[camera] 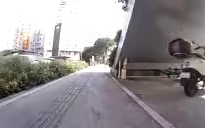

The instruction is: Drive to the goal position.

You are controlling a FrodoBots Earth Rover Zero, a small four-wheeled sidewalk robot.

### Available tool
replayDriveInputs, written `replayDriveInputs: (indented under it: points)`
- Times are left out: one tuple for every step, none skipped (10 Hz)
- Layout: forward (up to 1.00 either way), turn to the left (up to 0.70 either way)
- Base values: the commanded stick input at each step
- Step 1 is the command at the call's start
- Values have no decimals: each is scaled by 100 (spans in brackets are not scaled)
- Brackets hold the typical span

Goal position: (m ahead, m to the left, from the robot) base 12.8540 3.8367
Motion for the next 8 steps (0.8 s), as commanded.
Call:
replayDriveInputs:
  points:
    - [70,0]
    - [70,0]
    - [70,0]
    - [70,0]
    - [70,0]
    - [70,0]
    - [70,0]
    - [70,0]
